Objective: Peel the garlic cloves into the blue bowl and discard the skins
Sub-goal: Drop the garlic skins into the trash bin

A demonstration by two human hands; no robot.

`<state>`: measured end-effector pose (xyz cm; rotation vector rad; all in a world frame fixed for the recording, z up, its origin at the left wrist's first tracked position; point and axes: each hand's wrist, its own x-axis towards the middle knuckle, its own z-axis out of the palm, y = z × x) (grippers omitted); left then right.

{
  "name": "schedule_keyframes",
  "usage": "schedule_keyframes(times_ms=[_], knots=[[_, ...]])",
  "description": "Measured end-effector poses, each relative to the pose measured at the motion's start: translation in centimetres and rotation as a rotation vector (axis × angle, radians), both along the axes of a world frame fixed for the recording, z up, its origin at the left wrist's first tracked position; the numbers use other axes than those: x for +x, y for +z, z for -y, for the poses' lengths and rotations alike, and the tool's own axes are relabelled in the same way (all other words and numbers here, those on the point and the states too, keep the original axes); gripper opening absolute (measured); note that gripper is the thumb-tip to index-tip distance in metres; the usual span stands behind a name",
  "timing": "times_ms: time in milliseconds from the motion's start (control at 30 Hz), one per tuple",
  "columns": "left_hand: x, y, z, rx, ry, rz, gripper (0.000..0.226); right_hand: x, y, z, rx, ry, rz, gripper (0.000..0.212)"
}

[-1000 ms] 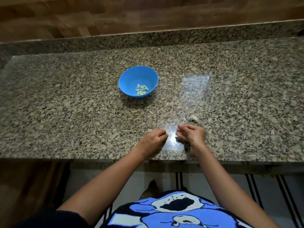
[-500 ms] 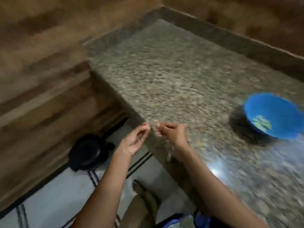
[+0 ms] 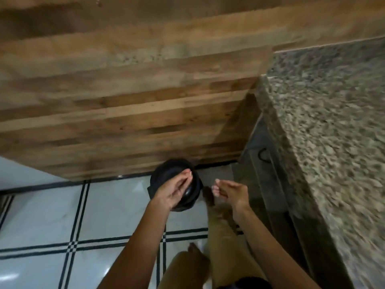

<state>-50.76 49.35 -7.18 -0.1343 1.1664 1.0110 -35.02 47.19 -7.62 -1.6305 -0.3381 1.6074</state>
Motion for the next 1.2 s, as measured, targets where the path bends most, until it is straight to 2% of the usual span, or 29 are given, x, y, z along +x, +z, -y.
schedule_keyframes(times_ms=[167, 300, 400, 467, 533, 667, 733, 833, 933, 1000, 1067, 1133, 1200], knots=[[-2.2, -6.4, -4.9, -0.091, 0.150, 0.027, 0.033, -3.2, -7.2, -6.4, -0.114, 0.106, 0.005, 0.016], [-2.9, -10.5, -6.7, -0.140, 0.312, 0.145, 0.021, -4.6, -11.6, -9.1, -0.232, 0.170, 0.047, 0.011], [-3.0, -12.8, -7.4, -0.144, 0.496, 0.263, 0.025, -5.4, -14.6, -10.8, -0.268, 0.184, 0.043, 0.010], [-2.9, -14.6, -7.5, -0.143, 0.530, 0.243, 0.019, -6.2, -16.5, -11.9, -0.291, 0.181, 0.024, 0.010], [-2.6, -16.3, -7.5, -0.121, 0.491, 0.096, 0.015, -7.3, -18.6, -13.0, -0.328, 0.179, -0.001, 0.014], [-3.0, -21.0, -7.4, 0.026, 0.263, -0.573, 0.021, -10.8, -23.2, -14.8, -0.450, 0.224, -0.082, 0.026], [-3.6, -24.3, -8.1, 0.088, 0.149, -0.788, 0.027, -12.6, -25.5, -15.8, -0.517, 0.295, -0.178, 0.036], [-4.2, -29.0, -8.5, 0.050, 0.022, -0.768, 0.037, -14.6, -28.5, -17.0, -0.576, 0.369, -0.325, 0.065], [-3.6, -32.7, -7.3, 0.121, -0.171, -0.708, 0.039, -15.6, -30.5, -17.8, -0.614, 0.360, -0.370, 0.084], [-3.9, -34.5, -7.1, 0.054, -0.212, -0.680, 0.049, -16.0, -31.2, -17.7, -0.630, 0.362, -0.320, 0.087], [-4.7, -35.1, -7.5, -0.028, -0.104, -0.753, 0.065, -16.1, -31.4, -17.4, -0.630, 0.392, -0.322, 0.090], [-4.7, -34.9, -8.0, 0.063, -0.164, -0.791, 0.048, -15.9, -31.6, -17.3, -0.585, 0.401, -0.378, 0.089], [-4.5, -35.8, -7.9, 0.054, -0.249, -0.755, 0.048, -15.9, -31.4, -17.1, -0.570, 0.403, -0.396, 0.076]])
